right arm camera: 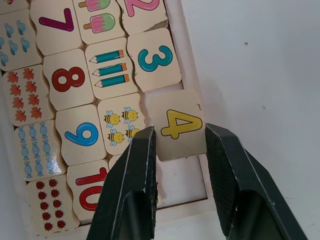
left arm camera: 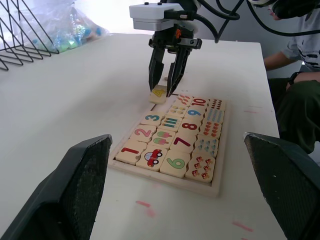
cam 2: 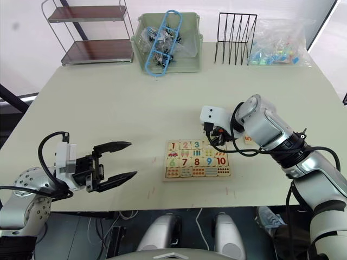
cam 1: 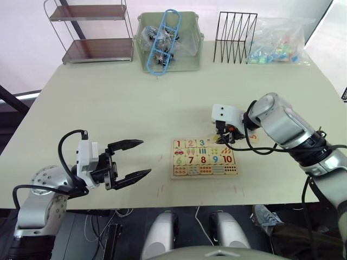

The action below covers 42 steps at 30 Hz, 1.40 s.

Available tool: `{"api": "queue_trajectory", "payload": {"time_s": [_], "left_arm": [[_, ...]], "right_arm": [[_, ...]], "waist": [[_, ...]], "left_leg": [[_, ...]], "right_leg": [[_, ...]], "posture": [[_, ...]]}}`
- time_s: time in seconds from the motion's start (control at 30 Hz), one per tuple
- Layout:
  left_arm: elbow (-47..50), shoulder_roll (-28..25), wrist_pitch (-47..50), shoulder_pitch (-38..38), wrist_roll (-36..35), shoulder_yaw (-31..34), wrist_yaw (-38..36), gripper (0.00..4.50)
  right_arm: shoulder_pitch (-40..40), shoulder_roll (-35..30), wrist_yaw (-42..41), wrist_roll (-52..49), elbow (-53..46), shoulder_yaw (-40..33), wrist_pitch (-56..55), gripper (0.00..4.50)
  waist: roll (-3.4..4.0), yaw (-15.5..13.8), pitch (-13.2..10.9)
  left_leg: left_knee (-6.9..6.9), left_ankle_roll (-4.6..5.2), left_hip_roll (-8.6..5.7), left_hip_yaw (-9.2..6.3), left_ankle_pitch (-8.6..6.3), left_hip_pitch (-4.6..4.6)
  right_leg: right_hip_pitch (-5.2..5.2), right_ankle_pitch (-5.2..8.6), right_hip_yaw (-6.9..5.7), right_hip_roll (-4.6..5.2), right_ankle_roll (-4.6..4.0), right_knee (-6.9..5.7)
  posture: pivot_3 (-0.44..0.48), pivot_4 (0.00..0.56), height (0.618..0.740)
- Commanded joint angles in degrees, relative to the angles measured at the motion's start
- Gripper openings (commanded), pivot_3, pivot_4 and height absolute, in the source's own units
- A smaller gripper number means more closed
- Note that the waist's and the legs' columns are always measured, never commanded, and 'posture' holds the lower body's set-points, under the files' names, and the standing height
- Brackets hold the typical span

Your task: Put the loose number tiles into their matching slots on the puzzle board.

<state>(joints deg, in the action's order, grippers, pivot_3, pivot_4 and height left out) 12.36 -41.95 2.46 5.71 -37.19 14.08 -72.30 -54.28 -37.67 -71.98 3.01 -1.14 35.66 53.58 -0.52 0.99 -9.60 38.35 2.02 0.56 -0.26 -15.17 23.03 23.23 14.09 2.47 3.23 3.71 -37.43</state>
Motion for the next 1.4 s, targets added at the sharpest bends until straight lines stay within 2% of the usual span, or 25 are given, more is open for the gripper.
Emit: {"api": "queue_trajectory", "payload": {"time_s": [0.03,1.4], "left_arm": [[1.0,-0.6,0.1,-0.4,0.0,0.9,-0.1,4.5],[0.6,0.1,0.2,-1.2,0.4,0.7,-0.3,4.5]], "right_arm": [[0.4,0.2,0.5,-0.1,-1.1,0.4,-0.3,0.88],[1.4,0.9,1.0,0.2,0.3,1.3,-3.9,0.88]], "waist": [[0.0,0.0,0.0],[0.0,0.0,0.0]], "left_leg": [[0.0,0.0,0.0,0.0,0.0,0.0],[-0.01,0.0,-0.01,0.0,0.0,0.0]], "right_leg": [[0.0,0.0,0.0,0.0,0.0,0.0],[0.0,0.0,0.0,-0.02,0.0,0.02]], "posture": [[0.0,0.15,0.74],[0.0,0.15,0.74]]}}
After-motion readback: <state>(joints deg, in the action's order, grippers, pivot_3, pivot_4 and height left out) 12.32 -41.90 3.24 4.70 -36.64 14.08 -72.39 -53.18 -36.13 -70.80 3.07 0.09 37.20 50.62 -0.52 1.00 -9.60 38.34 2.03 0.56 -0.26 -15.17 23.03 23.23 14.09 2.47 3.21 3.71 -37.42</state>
